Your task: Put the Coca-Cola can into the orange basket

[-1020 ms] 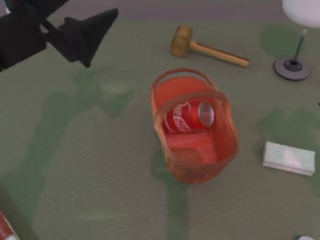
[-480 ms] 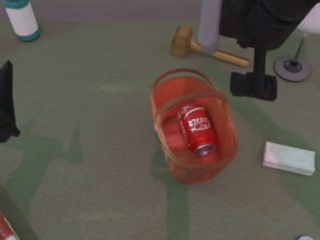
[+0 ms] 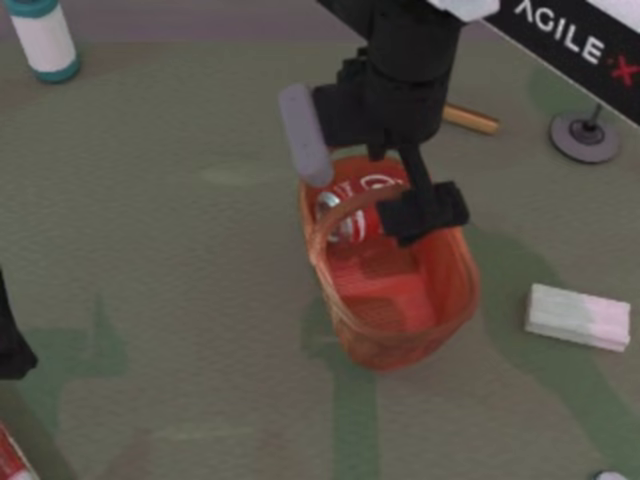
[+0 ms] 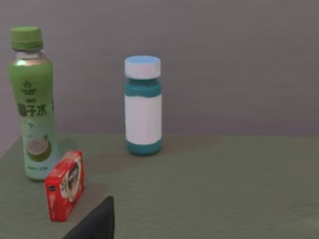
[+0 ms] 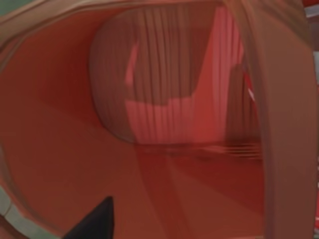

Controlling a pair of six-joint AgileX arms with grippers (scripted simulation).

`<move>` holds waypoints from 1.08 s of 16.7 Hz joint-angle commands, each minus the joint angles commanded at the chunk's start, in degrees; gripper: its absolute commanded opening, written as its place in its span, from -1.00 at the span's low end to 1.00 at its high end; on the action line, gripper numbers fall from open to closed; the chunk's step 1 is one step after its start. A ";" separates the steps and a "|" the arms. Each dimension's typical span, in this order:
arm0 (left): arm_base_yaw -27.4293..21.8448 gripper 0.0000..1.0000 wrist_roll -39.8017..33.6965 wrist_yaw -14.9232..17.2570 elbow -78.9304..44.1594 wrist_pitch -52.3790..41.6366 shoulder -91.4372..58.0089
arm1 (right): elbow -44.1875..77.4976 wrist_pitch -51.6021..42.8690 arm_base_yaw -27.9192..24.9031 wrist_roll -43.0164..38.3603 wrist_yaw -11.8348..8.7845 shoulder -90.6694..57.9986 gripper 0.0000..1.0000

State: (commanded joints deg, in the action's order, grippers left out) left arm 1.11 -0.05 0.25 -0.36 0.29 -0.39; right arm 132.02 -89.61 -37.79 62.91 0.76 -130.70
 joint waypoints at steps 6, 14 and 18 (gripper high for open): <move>0.04 1.00 0.05 -0.25 0.37 -0.29 0.39 | 0.04 0.02 0.11 0.17 -0.01 -0.29 1.00; 0.04 1.00 0.05 -0.25 0.37 -0.29 0.39 | -6.52 5.28 -0.15 0.20 -0.02 0.97 1.00; 0.04 1.00 0.05 -0.25 0.37 -0.29 0.39 | -6.52 5.28 -0.15 0.20 -0.02 0.97 0.70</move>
State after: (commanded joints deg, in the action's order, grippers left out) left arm 1.15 0.00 0.00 0.00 0.00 0.00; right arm 125.49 -84.32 -37.94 63.12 0.74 -129.73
